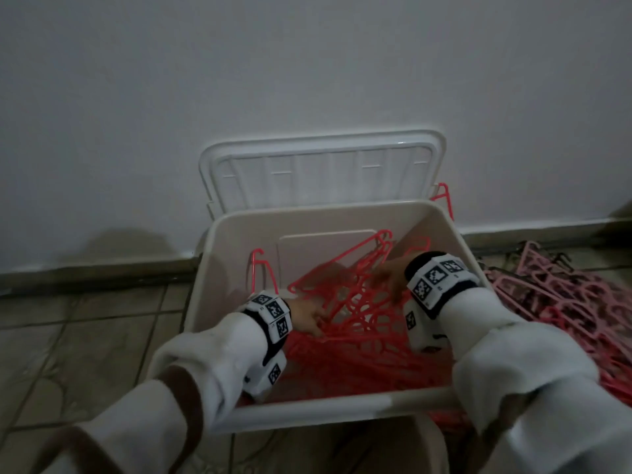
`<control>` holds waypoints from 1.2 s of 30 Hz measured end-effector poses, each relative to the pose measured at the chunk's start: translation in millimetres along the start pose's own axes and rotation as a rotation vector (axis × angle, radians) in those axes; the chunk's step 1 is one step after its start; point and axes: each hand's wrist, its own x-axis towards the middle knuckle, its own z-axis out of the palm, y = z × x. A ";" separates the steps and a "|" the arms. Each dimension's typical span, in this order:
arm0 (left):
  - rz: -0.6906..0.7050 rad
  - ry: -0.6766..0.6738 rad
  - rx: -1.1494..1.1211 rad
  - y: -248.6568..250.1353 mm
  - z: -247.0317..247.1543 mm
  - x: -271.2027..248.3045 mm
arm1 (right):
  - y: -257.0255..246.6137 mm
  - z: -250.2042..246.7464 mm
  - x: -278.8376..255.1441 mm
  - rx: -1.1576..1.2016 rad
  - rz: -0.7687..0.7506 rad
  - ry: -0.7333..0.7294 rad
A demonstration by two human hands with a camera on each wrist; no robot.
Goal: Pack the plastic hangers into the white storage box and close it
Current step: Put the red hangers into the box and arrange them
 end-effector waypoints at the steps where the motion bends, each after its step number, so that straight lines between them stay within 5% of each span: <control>1: 0.000 -0.016 0.008 1.3 2.1 3.3 | -3.6 -2.3 -4.8 -0.031 -0.003 -0.038; 17: 0.031 -0.063 0.080 -4.9 9.4 17.8 | -1.1 16.3 10.2 -0.039 -0.230 -0.345; 23: 0.104 -0.044 -0.086 -12.0 -0.1 15.7 | -11.5 22.4 5.4 -0.011 -0.151 -0.171; 30: 0.043 0.088 -0.141 -27.7 -6.7 14.1 | 21.5 11.4 -14.5 0.461 -0.186 0.028; 33: 0.012 0.055 -0.195 -21.1 -13.8 6.3 | 34.5 15.1 -22.6 0.596 -0.195 0.125; 36: -0.053 -0.024 -0.480 -14.3 -17.6 1.8 | 43.2 15.1 -29.8 0.647 -0.218 0.232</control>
